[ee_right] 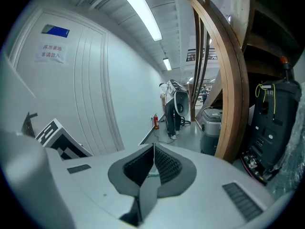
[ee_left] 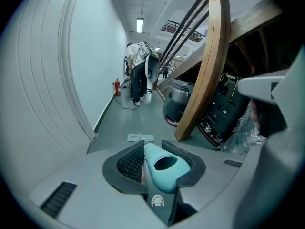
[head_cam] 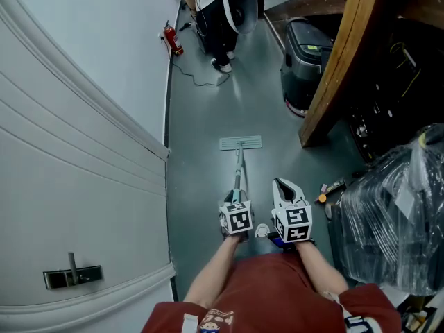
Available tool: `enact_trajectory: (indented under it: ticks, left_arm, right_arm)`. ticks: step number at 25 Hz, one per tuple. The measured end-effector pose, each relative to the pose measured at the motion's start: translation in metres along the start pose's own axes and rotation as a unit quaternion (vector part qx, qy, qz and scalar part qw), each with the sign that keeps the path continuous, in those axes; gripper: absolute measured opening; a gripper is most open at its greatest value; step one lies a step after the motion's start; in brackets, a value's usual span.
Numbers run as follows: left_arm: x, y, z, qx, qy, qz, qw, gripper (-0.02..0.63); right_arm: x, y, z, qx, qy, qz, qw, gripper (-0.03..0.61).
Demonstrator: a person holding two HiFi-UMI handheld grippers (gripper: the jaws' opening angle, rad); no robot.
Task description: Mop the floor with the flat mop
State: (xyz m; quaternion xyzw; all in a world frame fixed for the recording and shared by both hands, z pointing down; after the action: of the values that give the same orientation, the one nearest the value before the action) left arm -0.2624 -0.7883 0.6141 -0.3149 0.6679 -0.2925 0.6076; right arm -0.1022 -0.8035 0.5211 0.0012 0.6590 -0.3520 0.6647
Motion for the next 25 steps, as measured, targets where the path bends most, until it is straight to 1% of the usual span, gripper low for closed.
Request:
enact_trajectory:
  ticks: [8,11,17,25]
  left_arm:
    - [-0.001,0.001,-0.006,0.004,0.016,-0.004,0.9999,0.128]
    - [-0.009,0.001,-0.014,0.003,0.011,0.0,0.9999,0.127]
    - [-0.035,0.016,-0.031,-0.001,0.02,-0.02,0.9996,0.127]
    - [-0.067,0.047,-0.046,-0.008,0.019,-0.005,0.9998,0.126]
  right_arm:
    - [-0.004,0.002,0.002,-0.002,0.0,-0.005,1.0,0.02]
    - [-0.007,0.005,-0.004,-0.006,0.001,-0.003,1.0,0.02]
    - [-0.012,0.023,-0.03,-0.018,0.002,0.003,1.0,0.02]
    - [-0.035,0.058,-0.069,-0.029,0.009,0.0,1.0,0.02]
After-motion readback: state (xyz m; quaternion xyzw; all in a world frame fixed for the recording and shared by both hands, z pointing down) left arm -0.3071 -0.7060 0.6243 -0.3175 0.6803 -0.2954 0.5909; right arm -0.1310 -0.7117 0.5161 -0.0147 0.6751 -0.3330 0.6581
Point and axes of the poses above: the fingertips, and each gripper's own axes: y backward along the fingers, z to its right, x out of its top, the point moved 6 cm from there along y, backward along the fingers, and after that the axes turned 4 degrees about -z, right-handed, at the moved point
